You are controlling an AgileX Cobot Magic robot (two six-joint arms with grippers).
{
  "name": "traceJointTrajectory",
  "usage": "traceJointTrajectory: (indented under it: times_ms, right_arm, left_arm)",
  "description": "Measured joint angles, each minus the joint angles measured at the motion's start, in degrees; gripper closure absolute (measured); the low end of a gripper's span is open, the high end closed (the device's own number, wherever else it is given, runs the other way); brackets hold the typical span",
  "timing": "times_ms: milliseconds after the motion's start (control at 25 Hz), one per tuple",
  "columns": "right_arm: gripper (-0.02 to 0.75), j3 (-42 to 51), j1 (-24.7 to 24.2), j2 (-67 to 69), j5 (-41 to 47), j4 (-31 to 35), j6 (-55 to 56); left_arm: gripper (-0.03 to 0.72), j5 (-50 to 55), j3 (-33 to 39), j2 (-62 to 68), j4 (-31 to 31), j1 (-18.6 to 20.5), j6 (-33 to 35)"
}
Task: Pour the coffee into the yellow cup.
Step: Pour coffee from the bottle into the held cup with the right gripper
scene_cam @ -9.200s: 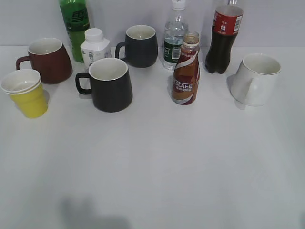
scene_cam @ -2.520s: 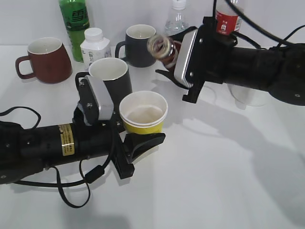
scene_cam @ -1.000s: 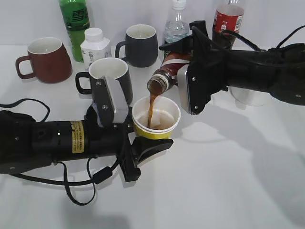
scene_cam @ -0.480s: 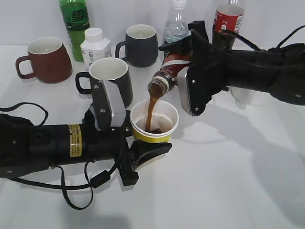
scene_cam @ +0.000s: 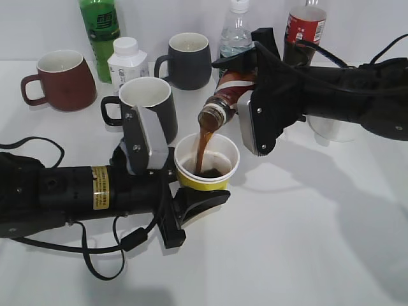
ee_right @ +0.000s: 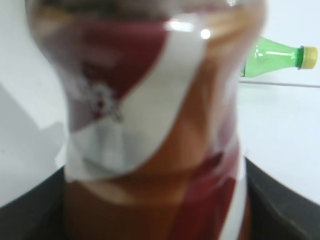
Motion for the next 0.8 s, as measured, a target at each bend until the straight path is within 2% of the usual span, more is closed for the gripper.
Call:
traceJointTrajectory:
  times_ms: [800]
  right_arm:
    - [0.235, 0.00, 0.00, -0.11, -0.23, 0.21, -3.77]
  left_arm:
    - [0.302, -0.72, 0.06, 0.00, -0.17, 0.00, -0.03]
